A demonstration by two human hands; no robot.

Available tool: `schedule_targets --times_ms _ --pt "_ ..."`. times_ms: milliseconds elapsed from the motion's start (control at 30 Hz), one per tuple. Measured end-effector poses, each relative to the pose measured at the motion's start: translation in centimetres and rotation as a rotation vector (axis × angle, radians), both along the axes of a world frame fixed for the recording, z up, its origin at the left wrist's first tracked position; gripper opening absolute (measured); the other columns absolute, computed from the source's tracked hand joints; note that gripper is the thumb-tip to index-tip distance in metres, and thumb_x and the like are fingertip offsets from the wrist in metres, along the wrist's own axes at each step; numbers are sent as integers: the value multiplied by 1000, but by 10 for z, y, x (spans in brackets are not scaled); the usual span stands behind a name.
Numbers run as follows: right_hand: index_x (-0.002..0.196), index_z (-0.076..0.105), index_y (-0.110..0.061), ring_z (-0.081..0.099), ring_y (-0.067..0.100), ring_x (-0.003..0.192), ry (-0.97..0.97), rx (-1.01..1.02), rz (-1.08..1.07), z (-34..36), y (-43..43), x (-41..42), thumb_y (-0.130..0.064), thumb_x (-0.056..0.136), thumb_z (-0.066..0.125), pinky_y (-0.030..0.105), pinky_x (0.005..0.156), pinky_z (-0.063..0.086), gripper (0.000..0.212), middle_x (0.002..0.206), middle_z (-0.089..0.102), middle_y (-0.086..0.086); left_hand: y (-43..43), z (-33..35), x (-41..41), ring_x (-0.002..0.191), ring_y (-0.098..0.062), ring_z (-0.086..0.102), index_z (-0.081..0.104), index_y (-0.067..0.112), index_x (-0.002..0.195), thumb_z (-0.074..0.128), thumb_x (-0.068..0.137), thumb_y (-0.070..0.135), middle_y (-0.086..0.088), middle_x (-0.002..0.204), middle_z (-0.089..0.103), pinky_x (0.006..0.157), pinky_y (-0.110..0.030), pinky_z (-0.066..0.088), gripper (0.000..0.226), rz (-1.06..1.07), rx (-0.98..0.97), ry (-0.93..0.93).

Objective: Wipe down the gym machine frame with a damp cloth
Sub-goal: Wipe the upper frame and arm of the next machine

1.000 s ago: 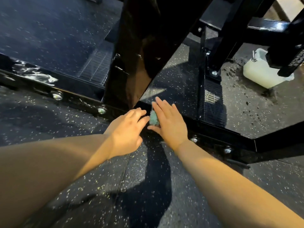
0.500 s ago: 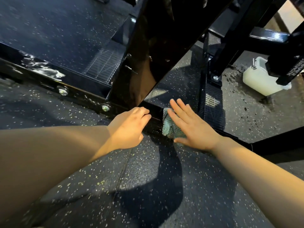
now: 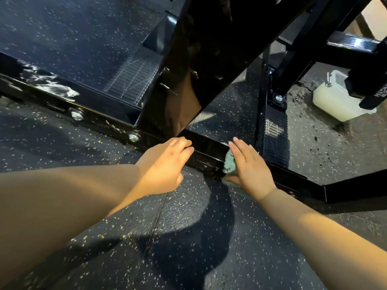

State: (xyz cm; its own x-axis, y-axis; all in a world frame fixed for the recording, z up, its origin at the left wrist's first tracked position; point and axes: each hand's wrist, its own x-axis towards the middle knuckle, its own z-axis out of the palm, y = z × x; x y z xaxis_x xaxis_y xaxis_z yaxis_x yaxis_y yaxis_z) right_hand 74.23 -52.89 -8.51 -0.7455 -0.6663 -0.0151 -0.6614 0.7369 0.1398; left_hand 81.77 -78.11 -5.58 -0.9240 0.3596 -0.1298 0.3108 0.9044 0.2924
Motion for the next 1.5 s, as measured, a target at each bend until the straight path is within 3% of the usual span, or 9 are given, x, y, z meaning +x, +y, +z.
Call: schedule_targets --times_ms 300,400,533,667,767,900,1133,1267,1500 --pt "120 52 -11 61 28 104 -11 -240 -34 -13 -132 -3 -17 58 85 35 84 51 70 115 61 13 0 -11 8 110 -23 56 64 -5 107 60 57 12 -15 113 62 93 -35 48 53 67 69 290" --pt "143 37 -6 40 33 135 -8 -154 53 -7 -92 2 -14 64 85 40 112 31 93 146 41 16 1 -10 9 125 -26 43 51 -6 126 51 76 19 -20 132 49 106 -38 39 56 -16 -115 233" --pt "139 44 -1 48 39 128 46 -76 -82 3 5 8 -28 47 94 45 106 27 108 143 45 19 -3 -13 10 144 -25 0 4 -1 148 30 97 39 -10 156 6 119 -36 1 70 -148 -420 139" --pt "128 52 7 56 44 117 58 -33 -243 -4 23 11 -33 36 97 52 99 40 109 130 55 25 -6 -7 10 135 -26 34 38 -4 139 55 84 44 -17 144 38 113 -36 29 74 -123 -341 255" --pt "130 51 5 54 42 120 71 -76 -221 -10 -24 12 -35 39 96 53 101 41 110 131 54 24 -10 -9 9 97 -21 66 71 3 101 84 47 35 -9 105 68 80 -28 54 63 -69 -154 292" --pt "134 49 1 50 40 125 76 -198 -88 -17 -97 12 -31 48 94 49 101 43 102 134 52 23 -10 -10 11 94 -25 68 69 -1 98 86 44 23 -13 103 68 75 -31 56 61 -33 -74 265" --pt "140 41 -9 44 37 132 111 -142 -9 -12 -60 12 -20 51 93 49 108 33 103 143 46 18 -16 2 14 129 -23 43 55 1 126 60 80 36 -10 134 51 107 -32 35 59 -141 -246 250" --pt "135 48 -3 50 39 126 125 -27 -279 -4 18 24 -32 44 95 54 105 27 107 139 50 19 -16 0 14 96 -15 61 74 10 91 74 57 43 -1 95 68 78 -24 53 48 -140 -225 267" --pt "141 40 -4 40 35 134 120 -111 -236 -14 -65 14 -39 56 89 46 114 23 104 145 42 18 -17 -7 13 99 -23 64 68 1 95 76 61 28 -11 102 66 68 -27 56 44 -71 -118 228"
